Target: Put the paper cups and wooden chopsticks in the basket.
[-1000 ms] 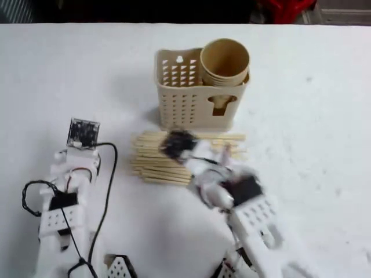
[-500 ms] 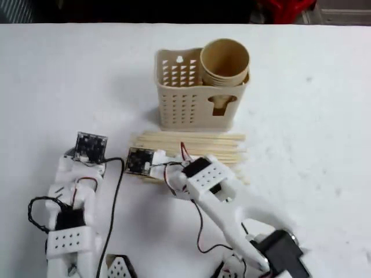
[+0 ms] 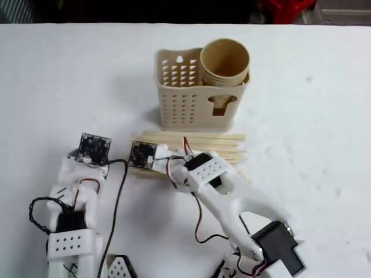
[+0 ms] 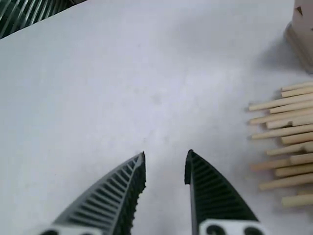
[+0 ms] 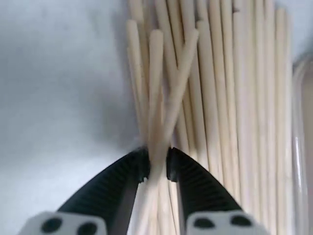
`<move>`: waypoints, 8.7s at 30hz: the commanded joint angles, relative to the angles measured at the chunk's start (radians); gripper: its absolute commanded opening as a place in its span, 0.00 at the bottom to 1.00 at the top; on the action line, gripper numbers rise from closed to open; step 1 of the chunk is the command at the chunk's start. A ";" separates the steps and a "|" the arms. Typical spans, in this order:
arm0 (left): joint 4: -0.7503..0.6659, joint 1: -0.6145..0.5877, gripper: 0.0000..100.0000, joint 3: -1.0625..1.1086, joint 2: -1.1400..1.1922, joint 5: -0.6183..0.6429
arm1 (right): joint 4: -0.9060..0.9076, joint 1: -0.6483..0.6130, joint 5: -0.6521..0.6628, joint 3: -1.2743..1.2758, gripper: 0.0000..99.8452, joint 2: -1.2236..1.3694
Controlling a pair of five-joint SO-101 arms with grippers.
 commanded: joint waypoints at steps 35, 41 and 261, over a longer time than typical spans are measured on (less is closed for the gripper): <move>0.005 0.015 0.15 -0.002 -0.015 -0.008 | -0.022 0.085 -0.107 0.114 0.20 -0.282; 0.005 0.015 0.15 -0.002 -0.015 -0.008 | -0.071 0.085 -0.101 0.112 0.12 -0.200; 0.021 0.031 0.15 -0.002 -0.015 -0.008 | 0.596 0.163 -0.526 -1.048 0.02 -0.282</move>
